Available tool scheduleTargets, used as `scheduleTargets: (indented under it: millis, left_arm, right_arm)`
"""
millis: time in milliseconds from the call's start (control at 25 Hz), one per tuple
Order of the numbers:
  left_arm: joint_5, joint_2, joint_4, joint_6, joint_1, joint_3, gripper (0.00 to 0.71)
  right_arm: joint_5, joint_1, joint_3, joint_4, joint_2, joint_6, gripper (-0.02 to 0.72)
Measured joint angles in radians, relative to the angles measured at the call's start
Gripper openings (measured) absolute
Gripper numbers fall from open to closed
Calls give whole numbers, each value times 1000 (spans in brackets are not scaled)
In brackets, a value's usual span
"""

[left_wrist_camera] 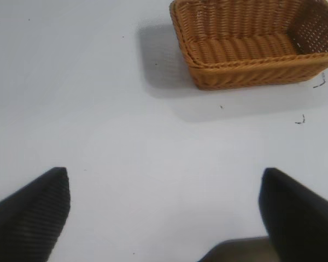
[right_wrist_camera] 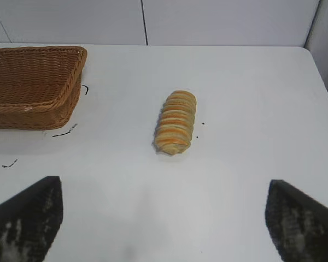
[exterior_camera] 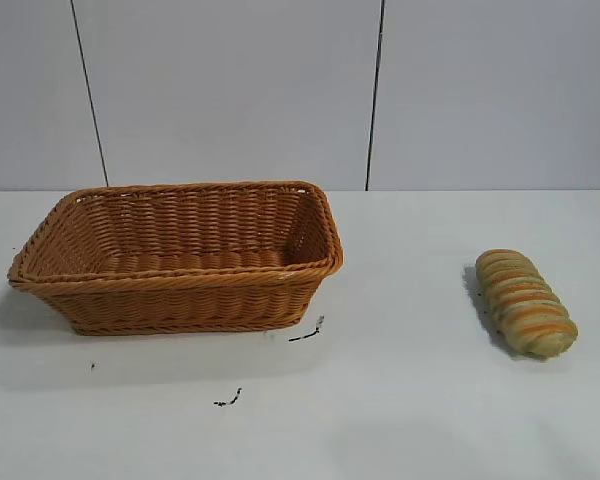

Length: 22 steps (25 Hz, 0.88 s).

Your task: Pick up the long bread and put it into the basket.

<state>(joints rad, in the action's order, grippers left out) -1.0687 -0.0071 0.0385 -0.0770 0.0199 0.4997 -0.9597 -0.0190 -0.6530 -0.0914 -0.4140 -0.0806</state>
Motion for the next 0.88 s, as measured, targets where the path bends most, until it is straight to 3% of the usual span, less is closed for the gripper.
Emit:
scheduleTargets:
  millis: [320,600,880]
  left_arm:
    - [0,0,0,0,0,0,692]
    - [0,0,0,0,0,0,692]
    - [0,0,0,0,0,0,692]
  right_arm:
    - [15,0,-237,0,-590,-2,689]
    - [13,0,-493,53,-1044,-12,689]
    - [26,0,-668,-10,-1254,-74,689]
